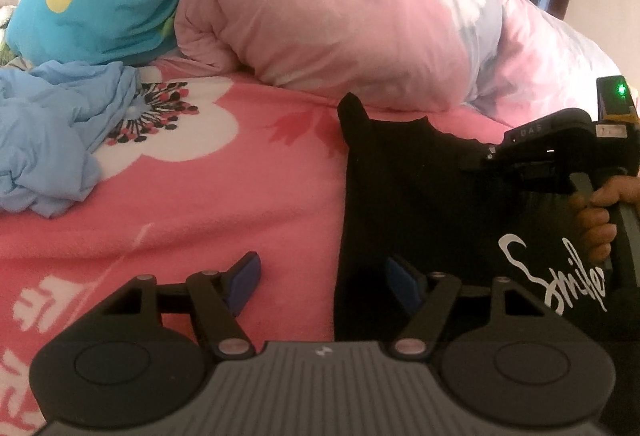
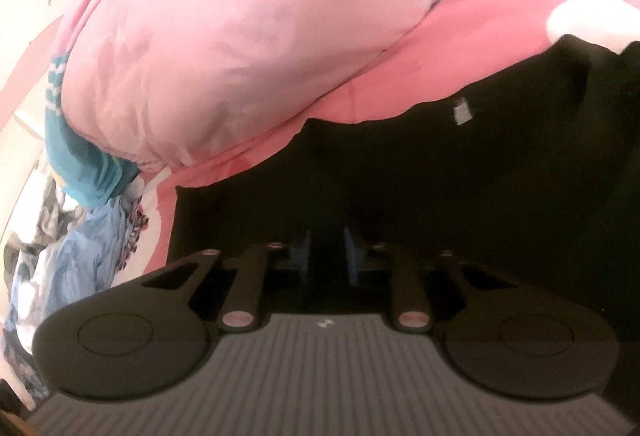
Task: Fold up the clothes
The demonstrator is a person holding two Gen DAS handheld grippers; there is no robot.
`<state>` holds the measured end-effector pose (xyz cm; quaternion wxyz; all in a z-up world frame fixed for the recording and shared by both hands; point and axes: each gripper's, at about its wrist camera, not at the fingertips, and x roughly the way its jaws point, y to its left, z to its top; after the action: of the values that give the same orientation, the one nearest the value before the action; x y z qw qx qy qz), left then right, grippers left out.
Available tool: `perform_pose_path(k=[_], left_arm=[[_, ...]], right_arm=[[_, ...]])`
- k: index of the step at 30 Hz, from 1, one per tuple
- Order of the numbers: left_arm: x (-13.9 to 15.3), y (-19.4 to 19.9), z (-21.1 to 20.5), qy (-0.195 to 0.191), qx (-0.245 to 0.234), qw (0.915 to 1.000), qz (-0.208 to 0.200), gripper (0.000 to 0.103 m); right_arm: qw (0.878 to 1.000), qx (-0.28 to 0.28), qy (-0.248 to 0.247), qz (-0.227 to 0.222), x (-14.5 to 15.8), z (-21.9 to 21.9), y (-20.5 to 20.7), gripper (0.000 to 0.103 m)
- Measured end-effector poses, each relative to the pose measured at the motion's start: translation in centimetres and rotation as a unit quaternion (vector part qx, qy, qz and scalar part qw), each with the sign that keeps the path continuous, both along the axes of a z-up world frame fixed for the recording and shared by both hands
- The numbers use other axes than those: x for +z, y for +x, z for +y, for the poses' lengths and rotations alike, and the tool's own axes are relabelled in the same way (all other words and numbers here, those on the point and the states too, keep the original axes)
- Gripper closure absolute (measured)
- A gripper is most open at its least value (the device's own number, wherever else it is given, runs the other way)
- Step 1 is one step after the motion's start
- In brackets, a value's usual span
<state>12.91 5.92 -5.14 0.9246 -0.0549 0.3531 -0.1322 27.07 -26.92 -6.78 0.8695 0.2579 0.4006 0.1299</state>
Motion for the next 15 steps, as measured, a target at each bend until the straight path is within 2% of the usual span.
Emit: perform_pose_path(k=[2, 8, 15], left_arm=[[0.0, 0.1, 0.0, 0.001, 0.001, 1.0000, 0.001, 0.035], [0.0, 0.1, 0.1, 0.000, 0.003, 1.0000, 0.003, 0.035], [-0.1, 0.1, 0.1, 0.000, 0.003, 1.0000, 0.004, 0.035]], right_arm=[[1.000, 0.000, -0.008, -0.012, 0.4, 0.2, -0.4, 0.102], [0.997, -0.040, -0.005, -0.060, 2.1, -0.6, -2.6, 0.103], [0.997, -0.067, -0.012, -0.042, 0.7, -1.4, -3.2, 0.103]])
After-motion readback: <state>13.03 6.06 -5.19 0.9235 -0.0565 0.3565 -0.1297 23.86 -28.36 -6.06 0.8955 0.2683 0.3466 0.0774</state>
